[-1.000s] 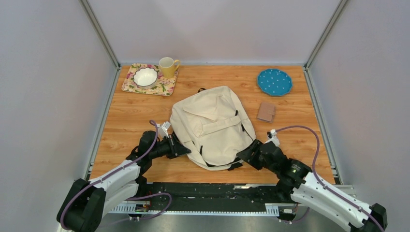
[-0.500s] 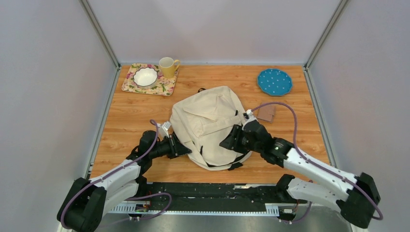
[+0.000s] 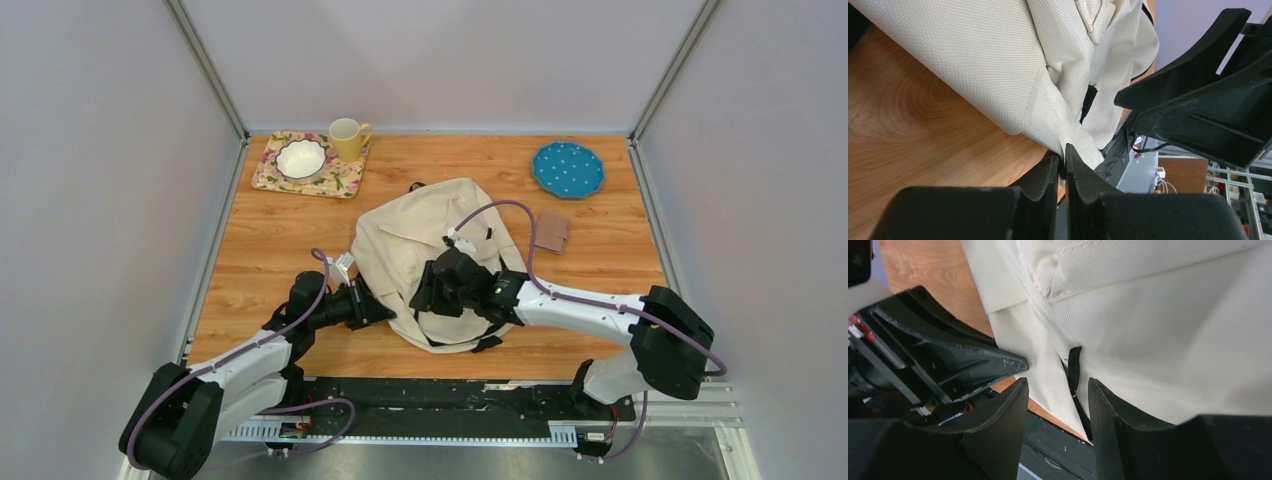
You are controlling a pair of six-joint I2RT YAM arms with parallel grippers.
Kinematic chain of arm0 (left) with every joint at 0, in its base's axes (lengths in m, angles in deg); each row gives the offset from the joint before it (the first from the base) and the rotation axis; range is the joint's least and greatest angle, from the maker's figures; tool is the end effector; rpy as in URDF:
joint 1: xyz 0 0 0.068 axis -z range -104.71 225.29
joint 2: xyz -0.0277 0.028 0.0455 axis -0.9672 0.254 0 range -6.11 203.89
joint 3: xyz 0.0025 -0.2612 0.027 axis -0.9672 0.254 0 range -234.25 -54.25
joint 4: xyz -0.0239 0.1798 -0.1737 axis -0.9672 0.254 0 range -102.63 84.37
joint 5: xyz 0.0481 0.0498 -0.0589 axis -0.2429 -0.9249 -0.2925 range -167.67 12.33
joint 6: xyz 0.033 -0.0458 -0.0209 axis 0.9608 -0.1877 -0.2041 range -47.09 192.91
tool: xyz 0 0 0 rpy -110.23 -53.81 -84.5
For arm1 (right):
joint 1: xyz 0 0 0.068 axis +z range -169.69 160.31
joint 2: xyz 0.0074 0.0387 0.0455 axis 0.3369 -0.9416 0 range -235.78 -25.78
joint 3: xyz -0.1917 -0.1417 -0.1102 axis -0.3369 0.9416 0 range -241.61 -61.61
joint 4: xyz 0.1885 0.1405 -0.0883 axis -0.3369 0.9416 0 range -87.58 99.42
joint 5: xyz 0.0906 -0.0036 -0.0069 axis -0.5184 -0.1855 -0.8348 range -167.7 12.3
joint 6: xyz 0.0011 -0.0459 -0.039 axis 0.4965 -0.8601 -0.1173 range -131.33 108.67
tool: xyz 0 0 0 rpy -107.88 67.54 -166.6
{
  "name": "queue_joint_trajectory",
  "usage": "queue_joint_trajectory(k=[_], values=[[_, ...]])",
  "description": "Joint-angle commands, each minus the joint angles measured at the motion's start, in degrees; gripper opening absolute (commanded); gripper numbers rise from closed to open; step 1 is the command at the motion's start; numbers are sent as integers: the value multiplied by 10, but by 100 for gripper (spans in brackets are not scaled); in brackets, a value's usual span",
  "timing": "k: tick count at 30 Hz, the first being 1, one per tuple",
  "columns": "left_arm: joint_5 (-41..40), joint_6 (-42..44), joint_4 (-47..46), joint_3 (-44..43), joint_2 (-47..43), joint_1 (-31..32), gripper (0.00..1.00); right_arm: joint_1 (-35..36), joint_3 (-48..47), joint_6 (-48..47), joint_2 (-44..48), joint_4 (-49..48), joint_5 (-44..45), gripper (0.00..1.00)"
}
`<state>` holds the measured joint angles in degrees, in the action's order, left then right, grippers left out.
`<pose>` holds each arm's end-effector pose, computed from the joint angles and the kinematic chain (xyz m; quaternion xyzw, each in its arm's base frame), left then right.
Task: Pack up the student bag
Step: Zip the student bag at the center of the board.
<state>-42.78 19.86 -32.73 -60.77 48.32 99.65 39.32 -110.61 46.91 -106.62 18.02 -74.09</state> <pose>0.1460 -0.0941 0.1347 -0.0524 0.8298 -0.5084 0.2239 0.1520 0.2473 0.2040 0.0051 0.9314 0.2944 0.2140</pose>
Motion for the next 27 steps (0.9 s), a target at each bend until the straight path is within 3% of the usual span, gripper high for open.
queue_joint_trajectory(k=[1,6,12,20,23,27], values=[[25,1,-38,5,-1,3,13,4,-38,46,-33,18,71,50],[25,-1,-47,8,-1,2,8,15,-66,78,-88,47,90,47],[30,-2,-52,9,0,3,5,20,-102,78,-134,54,111,35],[29,-4,-54,12,-6,2,4,33,-117,76,-162,78,118,14],[29,-4,-52,10,-6,2,4,34,-114,67,-158,81,117,0],[26,-3,-53,10,-1,2,3,42,-90,45,-129,62,119,0]])
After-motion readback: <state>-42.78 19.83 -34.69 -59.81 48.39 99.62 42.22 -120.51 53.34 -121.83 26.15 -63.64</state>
